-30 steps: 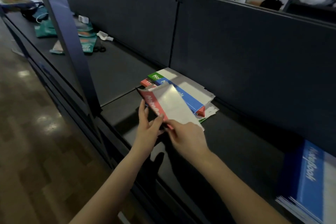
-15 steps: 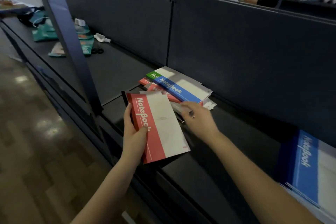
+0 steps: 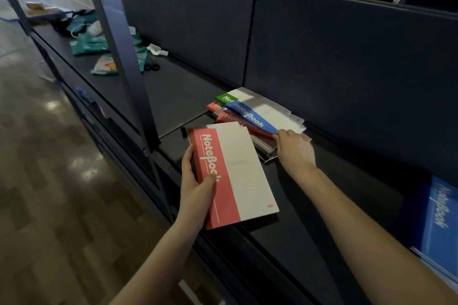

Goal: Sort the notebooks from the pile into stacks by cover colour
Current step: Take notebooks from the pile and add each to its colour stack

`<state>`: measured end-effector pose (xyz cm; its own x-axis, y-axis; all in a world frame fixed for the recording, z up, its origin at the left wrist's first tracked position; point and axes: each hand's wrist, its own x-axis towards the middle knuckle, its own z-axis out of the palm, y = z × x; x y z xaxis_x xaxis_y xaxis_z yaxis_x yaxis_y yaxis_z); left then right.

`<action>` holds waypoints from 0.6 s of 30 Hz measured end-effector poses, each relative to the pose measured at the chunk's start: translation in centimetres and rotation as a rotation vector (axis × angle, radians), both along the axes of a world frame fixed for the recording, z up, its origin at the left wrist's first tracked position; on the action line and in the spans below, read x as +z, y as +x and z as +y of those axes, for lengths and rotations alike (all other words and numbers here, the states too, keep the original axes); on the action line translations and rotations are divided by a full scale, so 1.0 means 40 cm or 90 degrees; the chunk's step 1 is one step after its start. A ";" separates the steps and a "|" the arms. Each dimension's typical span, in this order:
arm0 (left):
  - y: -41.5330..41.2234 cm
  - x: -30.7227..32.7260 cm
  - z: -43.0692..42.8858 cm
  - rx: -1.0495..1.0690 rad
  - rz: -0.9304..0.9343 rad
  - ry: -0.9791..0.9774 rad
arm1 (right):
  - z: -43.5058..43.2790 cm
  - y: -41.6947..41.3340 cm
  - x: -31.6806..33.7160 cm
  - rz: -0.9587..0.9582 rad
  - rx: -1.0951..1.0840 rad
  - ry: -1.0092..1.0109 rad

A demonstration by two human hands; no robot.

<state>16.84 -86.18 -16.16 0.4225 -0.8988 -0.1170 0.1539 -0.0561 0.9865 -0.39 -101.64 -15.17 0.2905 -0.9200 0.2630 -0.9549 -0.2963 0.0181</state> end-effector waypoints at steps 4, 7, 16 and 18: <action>-0.017 0.000 0.005 -0.050 -0.017 -0.003 | 0.046 -0.006 0.012 -0.110 0.056 -0.008; -0.025 0.001 0.004 -0.054 -0.004 -0.007 | 0.108 0.004 0.009 -0.205 0.126 -0.114; -0.110 0.026 -0.038 -0.047 0.018 -0.065 | 0.285 -0.031 -0.030 -0.188 0.338 -0.293; -0.147 0.025 -0.049 -0.063 0.057 -0.076 | 0.290 -0.072 -0.030 -0.192 0.334 -0.276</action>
<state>10.97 -88.14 -15.14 0.3234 -0.9454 -0.0402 0.2407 0.0411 0.9697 -3.27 -90.03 -16.35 0.5205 -0.4758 0.7090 -0.6720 -0.7406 -0.0037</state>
